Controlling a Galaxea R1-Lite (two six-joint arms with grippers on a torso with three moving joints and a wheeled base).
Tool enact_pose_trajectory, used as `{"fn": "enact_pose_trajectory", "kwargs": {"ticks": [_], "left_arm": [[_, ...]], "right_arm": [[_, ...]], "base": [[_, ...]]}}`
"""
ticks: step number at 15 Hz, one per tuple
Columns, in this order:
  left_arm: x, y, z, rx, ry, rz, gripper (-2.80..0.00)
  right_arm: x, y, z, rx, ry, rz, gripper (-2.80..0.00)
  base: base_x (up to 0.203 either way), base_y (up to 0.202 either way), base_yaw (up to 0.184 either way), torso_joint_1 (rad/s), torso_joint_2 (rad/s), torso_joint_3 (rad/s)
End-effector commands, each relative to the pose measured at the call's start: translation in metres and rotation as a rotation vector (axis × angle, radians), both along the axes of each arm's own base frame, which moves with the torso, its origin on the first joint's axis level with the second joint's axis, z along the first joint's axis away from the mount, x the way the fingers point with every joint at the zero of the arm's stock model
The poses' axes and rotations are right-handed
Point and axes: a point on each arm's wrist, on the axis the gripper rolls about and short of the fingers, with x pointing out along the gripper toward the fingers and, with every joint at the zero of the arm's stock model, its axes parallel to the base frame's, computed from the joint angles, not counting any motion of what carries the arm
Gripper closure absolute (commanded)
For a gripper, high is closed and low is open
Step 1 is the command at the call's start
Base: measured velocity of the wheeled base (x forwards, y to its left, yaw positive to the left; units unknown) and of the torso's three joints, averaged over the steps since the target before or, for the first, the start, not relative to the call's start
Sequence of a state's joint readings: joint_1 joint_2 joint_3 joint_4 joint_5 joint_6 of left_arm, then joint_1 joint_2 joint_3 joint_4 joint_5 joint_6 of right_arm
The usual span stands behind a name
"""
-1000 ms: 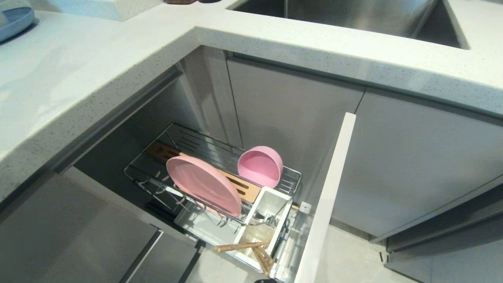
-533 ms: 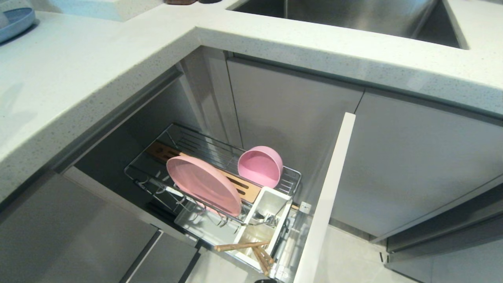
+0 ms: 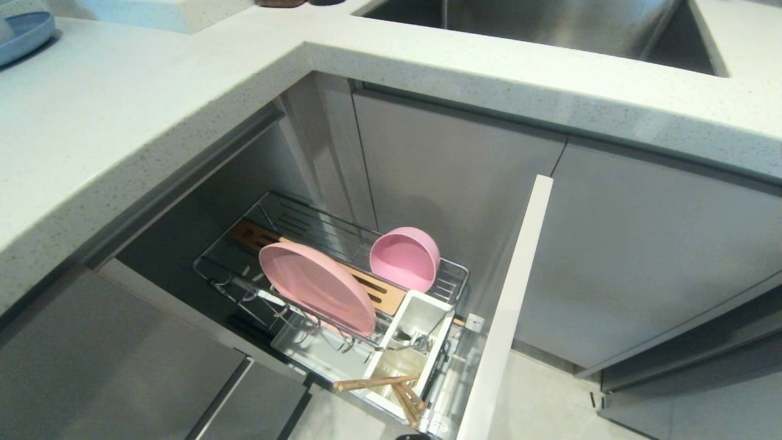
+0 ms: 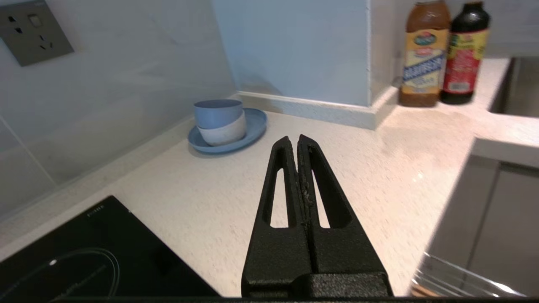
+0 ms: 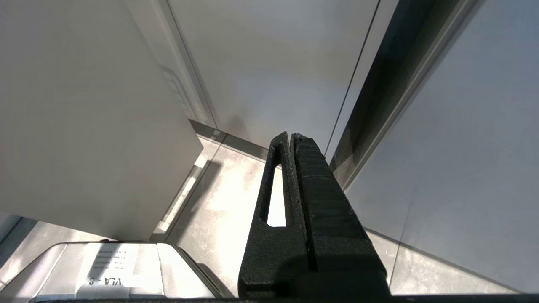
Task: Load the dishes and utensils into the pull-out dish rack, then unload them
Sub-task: Take the plate out of the cupboard
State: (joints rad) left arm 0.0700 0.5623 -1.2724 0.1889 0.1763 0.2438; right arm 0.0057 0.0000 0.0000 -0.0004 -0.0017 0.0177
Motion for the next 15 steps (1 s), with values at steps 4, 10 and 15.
{"fn": "enact_pose_trajectory", "kwargs": {"ticks": [4,10,15], "left_arm": [[-0.039,-0.002,-0.045,0.05,-0.05,-0.094,0.0],[-0.042,0.0,-0.109,0.076,-0.002,-0.188,0.0],[-0.043,0.001,-0.159,0.082,0.009,-0.292,0.0]], "right_arm": [[0.0,0.0,0.0,0.001,0.0,0.001,0.0],[0.0,0.0,0.0,-0.001,0.002,0.001,0.0],[0.0,0.0,0.0,0.0,0.001,0.0,0.0]], "base": [[0.0,0.0,0.0,0.0,0.0,0.0],[0.0,0.0,0.0,0.0,0.0,0.0],[0.0,0.0,0.0,0.0,0.0,0.0]]}}
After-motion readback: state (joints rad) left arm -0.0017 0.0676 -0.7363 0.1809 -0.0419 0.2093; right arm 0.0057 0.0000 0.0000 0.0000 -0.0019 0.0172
